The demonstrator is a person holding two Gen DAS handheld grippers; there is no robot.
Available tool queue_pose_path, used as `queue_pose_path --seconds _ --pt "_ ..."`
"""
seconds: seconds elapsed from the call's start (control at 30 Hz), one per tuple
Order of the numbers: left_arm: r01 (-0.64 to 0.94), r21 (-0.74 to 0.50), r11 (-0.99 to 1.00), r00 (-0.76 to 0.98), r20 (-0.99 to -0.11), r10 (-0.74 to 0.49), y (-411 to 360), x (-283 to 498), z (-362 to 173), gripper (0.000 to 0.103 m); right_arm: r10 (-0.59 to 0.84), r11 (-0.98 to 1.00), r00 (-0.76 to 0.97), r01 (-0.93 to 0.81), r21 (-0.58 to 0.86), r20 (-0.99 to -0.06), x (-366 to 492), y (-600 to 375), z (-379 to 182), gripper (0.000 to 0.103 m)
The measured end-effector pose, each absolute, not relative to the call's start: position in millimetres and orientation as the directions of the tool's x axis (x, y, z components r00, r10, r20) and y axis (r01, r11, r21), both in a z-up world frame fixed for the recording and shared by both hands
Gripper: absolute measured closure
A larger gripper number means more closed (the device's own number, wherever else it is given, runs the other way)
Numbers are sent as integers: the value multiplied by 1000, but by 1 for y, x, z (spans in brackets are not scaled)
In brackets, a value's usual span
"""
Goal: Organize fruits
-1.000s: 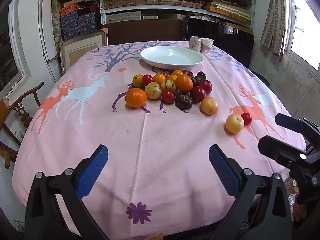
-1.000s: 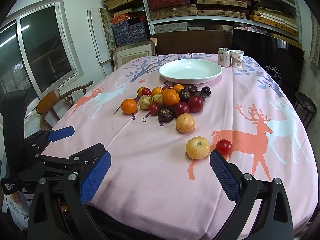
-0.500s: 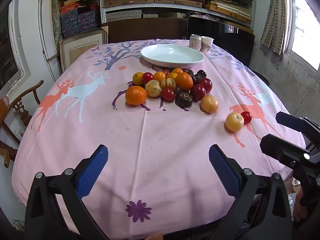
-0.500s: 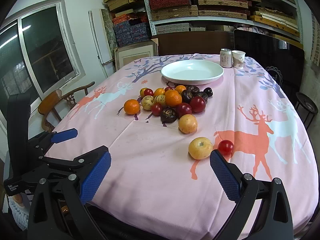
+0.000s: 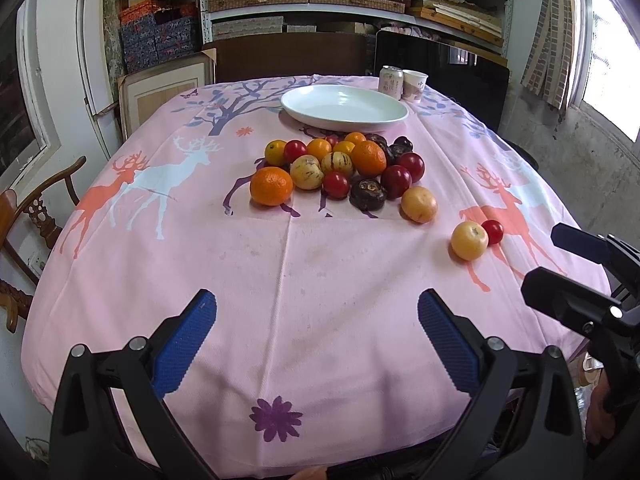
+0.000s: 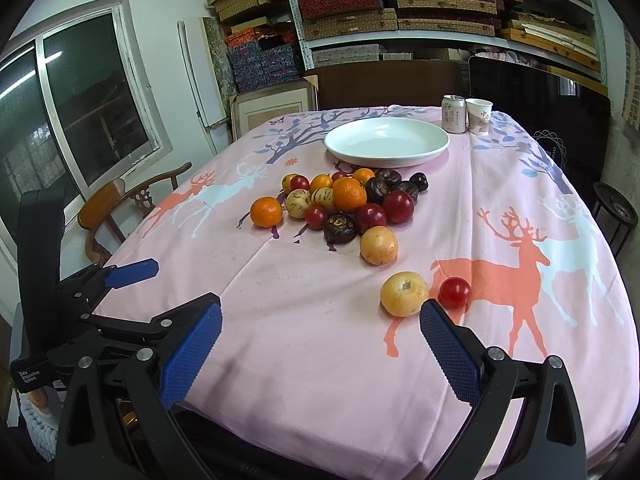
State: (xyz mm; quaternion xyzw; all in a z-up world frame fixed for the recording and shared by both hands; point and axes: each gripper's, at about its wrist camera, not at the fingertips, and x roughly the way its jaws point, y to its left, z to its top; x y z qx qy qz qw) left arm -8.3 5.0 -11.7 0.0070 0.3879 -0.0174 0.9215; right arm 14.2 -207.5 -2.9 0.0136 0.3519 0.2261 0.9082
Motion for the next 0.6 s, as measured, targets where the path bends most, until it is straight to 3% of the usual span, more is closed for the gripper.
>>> queue_pose_path --seconds 0.6 --pt "41 3 999 694 -720 -26 3 -9 -15 4 428 895 643 -401 197 -636 15 -207 -3 3"
